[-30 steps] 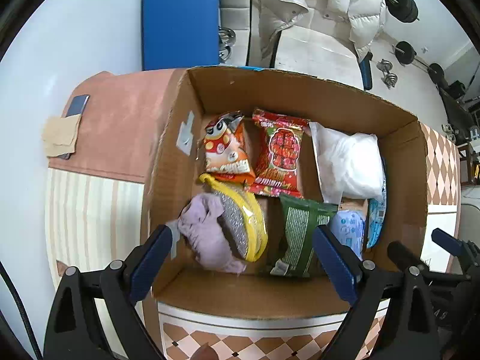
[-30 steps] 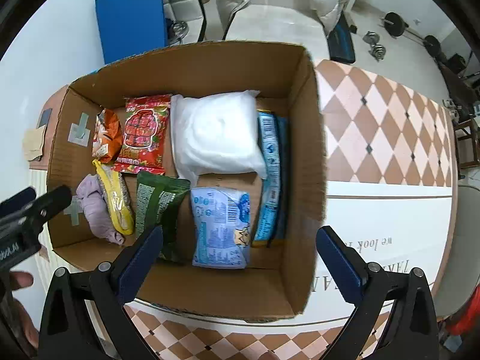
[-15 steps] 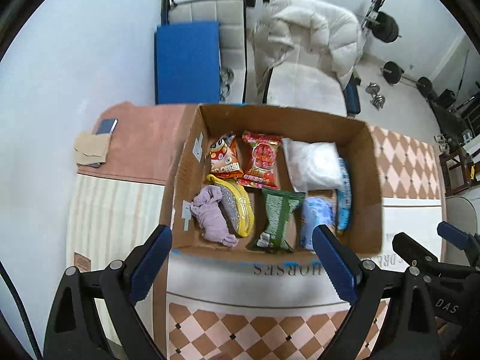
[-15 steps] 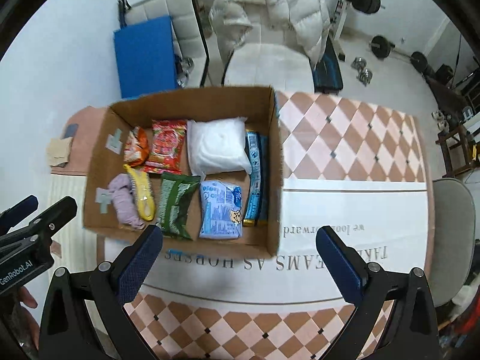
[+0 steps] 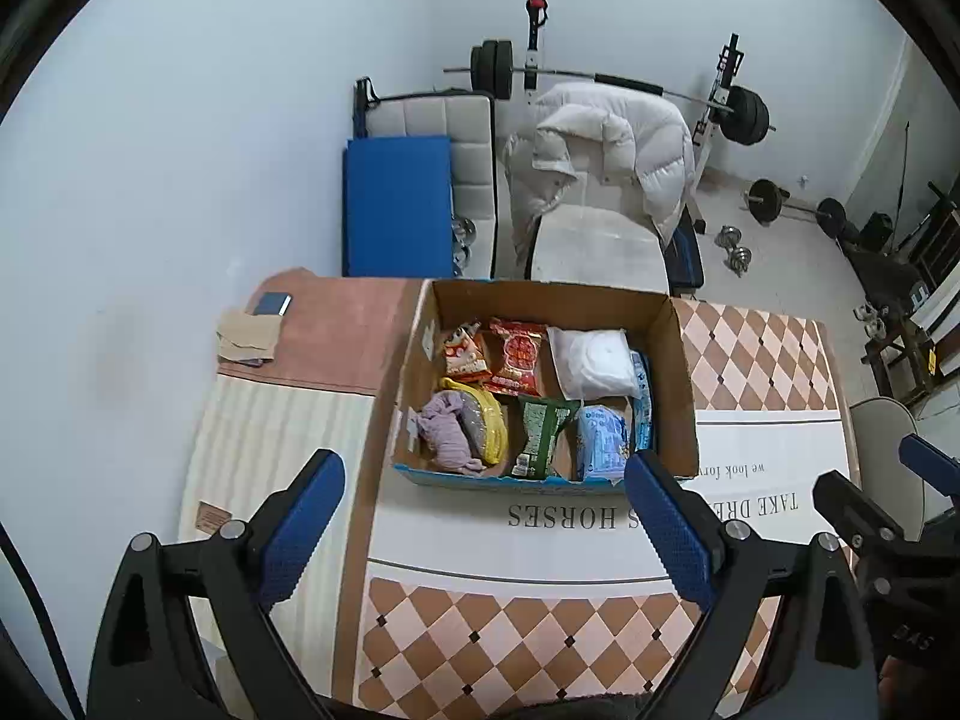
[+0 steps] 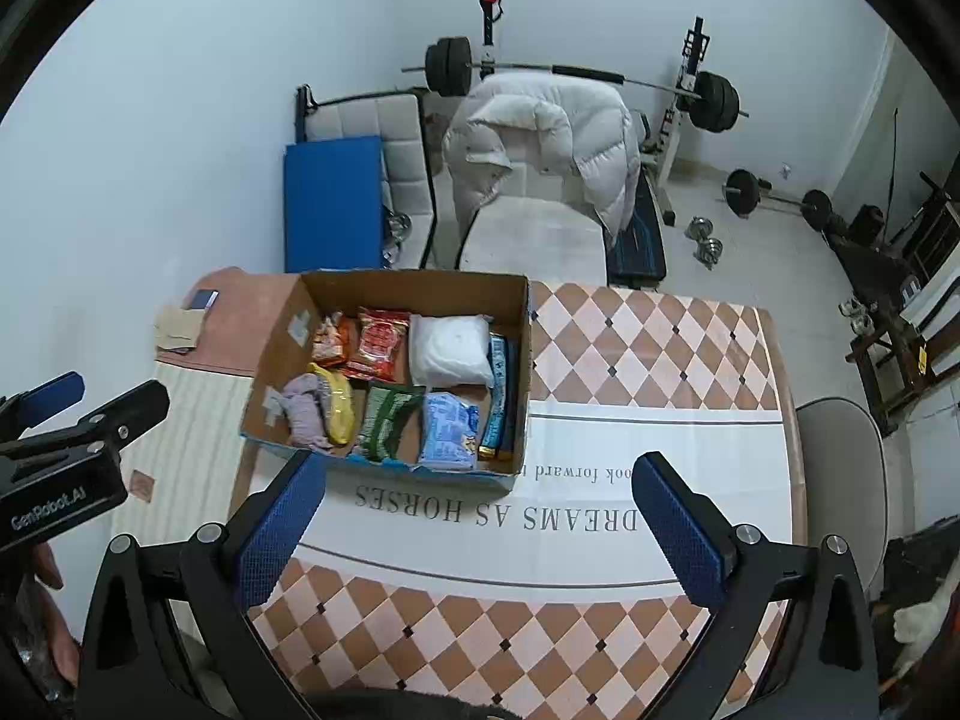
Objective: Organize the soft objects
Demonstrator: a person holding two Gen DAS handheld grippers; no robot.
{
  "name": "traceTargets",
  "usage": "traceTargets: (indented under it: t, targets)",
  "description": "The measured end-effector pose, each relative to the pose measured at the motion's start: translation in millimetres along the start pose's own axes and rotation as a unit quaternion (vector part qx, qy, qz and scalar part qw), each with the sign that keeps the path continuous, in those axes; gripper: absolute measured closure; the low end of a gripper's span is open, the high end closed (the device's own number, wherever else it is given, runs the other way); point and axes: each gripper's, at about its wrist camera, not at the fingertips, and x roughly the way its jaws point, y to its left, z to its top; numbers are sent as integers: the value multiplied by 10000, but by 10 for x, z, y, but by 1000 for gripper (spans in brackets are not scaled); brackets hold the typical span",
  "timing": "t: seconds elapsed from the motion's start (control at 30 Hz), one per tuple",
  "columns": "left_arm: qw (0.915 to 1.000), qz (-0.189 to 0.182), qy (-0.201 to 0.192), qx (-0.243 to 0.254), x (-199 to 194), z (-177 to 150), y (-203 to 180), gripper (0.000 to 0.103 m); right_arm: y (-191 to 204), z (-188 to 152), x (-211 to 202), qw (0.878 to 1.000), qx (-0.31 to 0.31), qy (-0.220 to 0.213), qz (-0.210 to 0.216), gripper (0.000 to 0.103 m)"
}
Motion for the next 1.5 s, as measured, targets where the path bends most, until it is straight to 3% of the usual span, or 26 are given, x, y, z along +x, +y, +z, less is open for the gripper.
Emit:
traceTargets:
  t: [0.3, 0.57, 0.97, 1.03, 1.1, 1.5]
  targets:
    - [9998, -88, -171, -100, -409, -151, 8, 7, 40, -102, -521, 9992, -111, -364, 118, 0]
    - [9994, -148, -299, -87, -574, -199, -58, 7, 29, -146, -696, 9986, -148, -492, 111, 0]
    - [9991, 26, -398, -109, -451, -228, -84, 7, -69, -125, -577, 9984, 80, -545, -161, 0]
    - [9992, 34, -388, -114, -418, -230, -80, 0, -73, -119, -544, 9984, 90, -524, -167, 0]
    - [9991, 95, -406, -93, -402, -238, -89, 0, -67, -118, -512, 9983, 87, -524, -219, 0]
    - [9994, 36, -339, -114, -349, -221, -68, 0, -31, -117, -420, 9985, 70, -490, -243, 0]
